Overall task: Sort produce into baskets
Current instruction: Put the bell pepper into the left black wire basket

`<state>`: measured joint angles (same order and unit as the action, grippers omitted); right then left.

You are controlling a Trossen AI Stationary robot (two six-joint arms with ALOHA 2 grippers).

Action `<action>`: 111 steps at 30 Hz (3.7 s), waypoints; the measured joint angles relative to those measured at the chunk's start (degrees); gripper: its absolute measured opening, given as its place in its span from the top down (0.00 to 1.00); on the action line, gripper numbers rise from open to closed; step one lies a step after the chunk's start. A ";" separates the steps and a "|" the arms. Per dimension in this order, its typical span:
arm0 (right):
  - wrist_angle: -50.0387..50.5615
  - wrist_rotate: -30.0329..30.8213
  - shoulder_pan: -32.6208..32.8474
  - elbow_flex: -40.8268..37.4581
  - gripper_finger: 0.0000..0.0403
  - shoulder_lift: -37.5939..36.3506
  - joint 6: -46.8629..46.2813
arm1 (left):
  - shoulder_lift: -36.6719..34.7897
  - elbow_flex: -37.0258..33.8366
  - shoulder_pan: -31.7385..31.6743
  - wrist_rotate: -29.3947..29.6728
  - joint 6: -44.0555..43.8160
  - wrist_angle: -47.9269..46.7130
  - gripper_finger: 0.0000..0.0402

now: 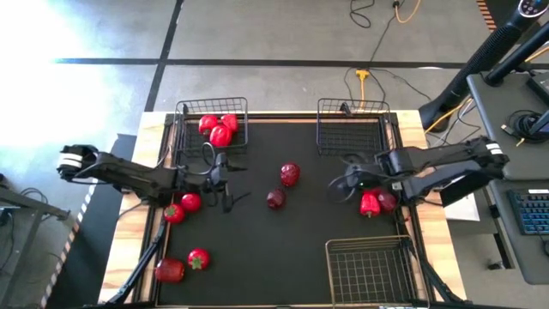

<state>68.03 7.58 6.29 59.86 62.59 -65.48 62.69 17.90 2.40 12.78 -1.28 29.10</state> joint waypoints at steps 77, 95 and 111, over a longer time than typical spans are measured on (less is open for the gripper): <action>-36.17 3.91 5.04 -18.35 0.44 7.39 -19.34 | 10.04 -3.05 1.71 -12.38 1.75 10.01 0.03; -58.69 3.16 8.35 9.37 0.43 38.85 29.16 | 8.95 -6.68 9.54 -18.45 -10.34 8.22 0.03; -33.37 -0.59 9.03 37.21 0.31 59.13 46.23 | 9.97 -6.03 11.16 -18.32 -11.78 8.37 0.03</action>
<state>34.66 6.99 15.32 97.07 121.72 -19.25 72.66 11.88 13.56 -5.54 -13.06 37.47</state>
